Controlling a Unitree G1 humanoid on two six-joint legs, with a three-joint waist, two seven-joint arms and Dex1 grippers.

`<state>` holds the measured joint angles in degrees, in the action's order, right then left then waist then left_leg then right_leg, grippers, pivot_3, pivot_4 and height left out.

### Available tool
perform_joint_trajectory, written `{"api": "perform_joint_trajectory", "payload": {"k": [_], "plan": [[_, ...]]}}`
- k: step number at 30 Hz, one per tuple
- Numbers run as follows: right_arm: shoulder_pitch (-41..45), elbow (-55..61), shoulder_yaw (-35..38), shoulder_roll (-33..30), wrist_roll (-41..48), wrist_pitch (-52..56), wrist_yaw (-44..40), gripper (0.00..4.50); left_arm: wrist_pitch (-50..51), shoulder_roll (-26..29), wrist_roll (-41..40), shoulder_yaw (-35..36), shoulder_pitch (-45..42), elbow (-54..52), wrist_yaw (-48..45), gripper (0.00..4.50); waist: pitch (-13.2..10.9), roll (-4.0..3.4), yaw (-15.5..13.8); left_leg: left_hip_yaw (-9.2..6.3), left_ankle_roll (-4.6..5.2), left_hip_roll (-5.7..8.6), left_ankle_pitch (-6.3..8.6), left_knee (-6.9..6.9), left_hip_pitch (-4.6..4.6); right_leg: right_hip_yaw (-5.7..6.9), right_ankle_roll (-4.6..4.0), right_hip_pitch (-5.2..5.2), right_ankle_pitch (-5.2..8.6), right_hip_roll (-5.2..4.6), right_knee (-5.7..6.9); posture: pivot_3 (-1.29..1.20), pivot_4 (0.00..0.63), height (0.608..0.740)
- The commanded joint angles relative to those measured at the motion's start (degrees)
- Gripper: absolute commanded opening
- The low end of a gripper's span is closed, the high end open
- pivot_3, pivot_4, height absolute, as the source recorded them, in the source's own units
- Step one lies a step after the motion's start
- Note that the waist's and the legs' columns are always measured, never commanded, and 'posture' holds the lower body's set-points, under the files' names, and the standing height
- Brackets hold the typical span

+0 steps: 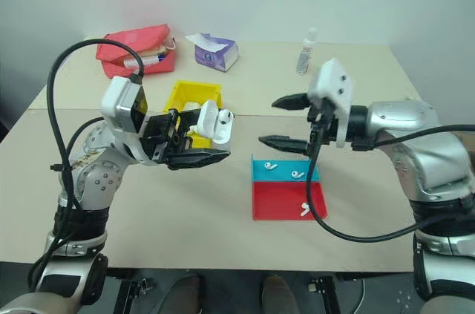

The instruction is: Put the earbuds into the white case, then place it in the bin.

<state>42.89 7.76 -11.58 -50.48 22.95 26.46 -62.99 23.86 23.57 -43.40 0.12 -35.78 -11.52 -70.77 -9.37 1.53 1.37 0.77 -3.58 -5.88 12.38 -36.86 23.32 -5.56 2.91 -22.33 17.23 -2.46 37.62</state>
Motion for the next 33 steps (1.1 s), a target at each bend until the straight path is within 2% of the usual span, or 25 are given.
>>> {"api": "perform_joint_trajectory", "payload": {"k": [1, 7, 8, 10, 13, 16, 33], "plan": [[5.2, -9.5, -9.2, 0.6, -14.5, -14.7, -5.9, 4.47, -1.2, -0.2, -0.5, 0.4, -0.7, -0.7, -0.1, 2.86, 0.0, -0.01, 0.2, 0.01, 0.0, 0.0, 0.0, -0.01, -0.01, -0.01, 0.0, 0.0, 0.0, -0.01, 0.0, 0.0, 0.15, 0.74], [18.8, -33.2, -17.8, 7.8, -24.8, -34.2, -18.0, 4.47, -2.0, 0.2, -0.1, 1.2, -0.4, -0.5, -0.3, 2.86, -0.1, -0.09, 0.2, 0.04, -0.01, 0.0, -0.01, -0.01, 0.05, -0.01, 0.0, -0.04, 0.0, -0.02, -0.06, 0.0, 0.15, 0.74], [20.4, -36.5, -18.9, 8.9, -26.0, -37.3, -19.9, 4.3, -2.1, 0.3, 0.0, 1.4, -0.3, -0.8, 0.0, 2.86, -0.1, -0.09, 0.2, 0.03, -0.02, 0.0, -0.01, -0.01, 0.03, 0.0, 0.0, -0.04, 0.0, -0.02, -0.05, 0.0, 0.15, 0.74], [22.5, -42.3, -20.4, 10.9, -28.0, -42.7, -22.9, 3.88, -2.0, 0.4, -0.2, 1.5, -0.2, -1.4, 0.5, 2.86, -0.1, -0.1, 0.1, 0.02, -0.02, -0.02, -0.01, 0.03, 0.0, 0.03, 0.0, -0.02, 0.0, -0.02, -0.07, 0.0, 0.15, 0.74], [25.0, -49.7, -21.4, 14.1, -30.7, -47.7, -24.6, 2.87, -2.0, 0.5, -0.4, 1.7, 0.2, -2.3, 1.4, 2.86, -0.1, -0.1, -0.3, 0.03, -0.02, -0.02, -0.01, 0.0, 0.02, 0.05, 0.0, 0.01, 0.0, -0.03, -0.11, 0.0, 0.15, 0.74], [27.1, -55.8, -22.2, 16.7, -34.6, -51.6, -22.8, 1.82, -1.6, 0.8, -0.7, 2.0, 0.4, -3.2, 2.1, 2.86, -0.1, -0.12, -0.4, 0.03, -0.06, -0.02, -0.04, -0.01, 0.03, 0.05, -0.01, -0.02, 0.0, -0.04, -0.07, 0.0, 0.15, 0.74], [27.9, -63.8, -21.7, 21.4, -40.4, -57.2, -21.1, 1.82, -2.7, 0.0, 0.8, 0.4, -0.9, -1.5, 3.3, 2.86, -0.1, -0.13, -0.3, 0.04, -0.11, -0.03, -0.06, 0.0, -0.02, 0.04, -0.01, -0.01, 0.0, -0.03, 0.01, 0.0, 0.15, 0.74]]}}
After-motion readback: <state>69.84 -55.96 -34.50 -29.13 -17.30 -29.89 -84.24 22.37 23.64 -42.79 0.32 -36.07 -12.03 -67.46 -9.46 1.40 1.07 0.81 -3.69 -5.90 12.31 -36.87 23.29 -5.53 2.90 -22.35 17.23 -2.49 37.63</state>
